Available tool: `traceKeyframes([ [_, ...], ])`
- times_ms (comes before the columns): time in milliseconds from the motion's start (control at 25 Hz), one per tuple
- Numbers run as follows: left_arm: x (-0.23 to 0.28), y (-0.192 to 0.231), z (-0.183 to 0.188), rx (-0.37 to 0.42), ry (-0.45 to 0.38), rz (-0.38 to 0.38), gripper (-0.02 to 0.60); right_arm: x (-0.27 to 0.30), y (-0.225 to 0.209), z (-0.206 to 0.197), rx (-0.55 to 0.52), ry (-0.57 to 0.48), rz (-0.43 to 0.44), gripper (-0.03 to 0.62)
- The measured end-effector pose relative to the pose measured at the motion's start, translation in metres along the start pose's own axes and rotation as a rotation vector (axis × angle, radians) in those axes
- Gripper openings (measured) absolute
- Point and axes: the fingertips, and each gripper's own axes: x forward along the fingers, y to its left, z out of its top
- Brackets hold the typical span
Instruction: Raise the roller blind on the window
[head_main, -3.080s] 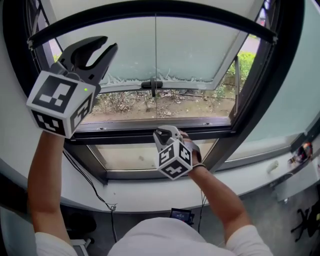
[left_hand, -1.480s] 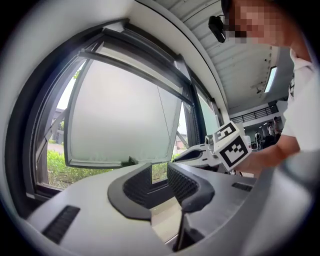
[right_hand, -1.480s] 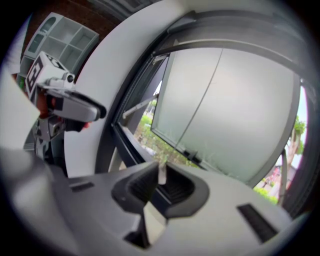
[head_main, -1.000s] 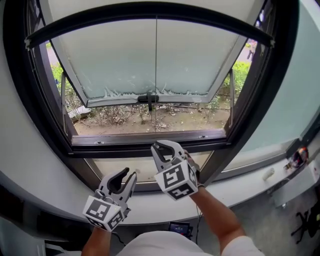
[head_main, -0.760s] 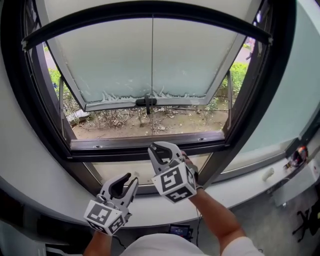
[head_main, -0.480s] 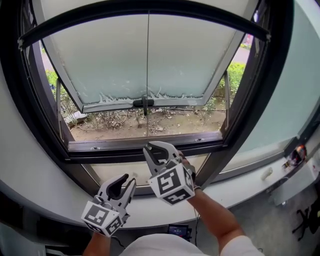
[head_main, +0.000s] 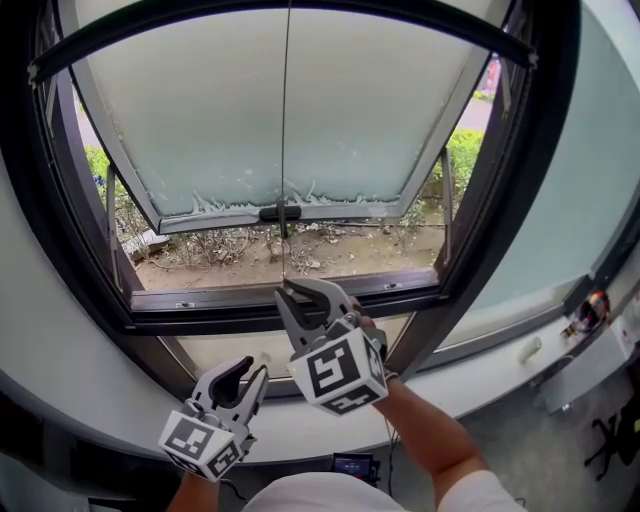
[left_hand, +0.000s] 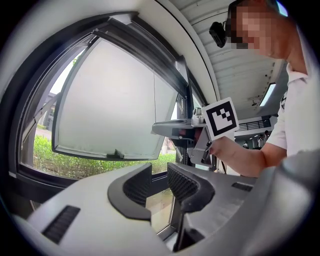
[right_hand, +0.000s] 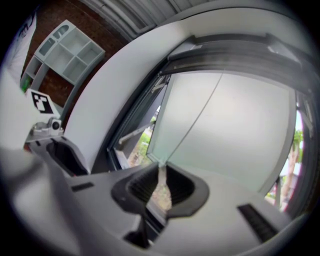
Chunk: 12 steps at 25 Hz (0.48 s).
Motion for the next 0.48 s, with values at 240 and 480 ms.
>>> traceKeyframes([
  [240,0.002,-0.003,0.001,-0.011,-0.003,-0.012,0.11,0.002,-0.005,0.007,-0.01,-0.008,-0.006,0.058],
  [480,0.001,-0.002,-0.002,-0.019,-0.003,-0.017,0.11,0.002,-0.013,0.018,-0.013,-0.034,-0.027,0.058],
])
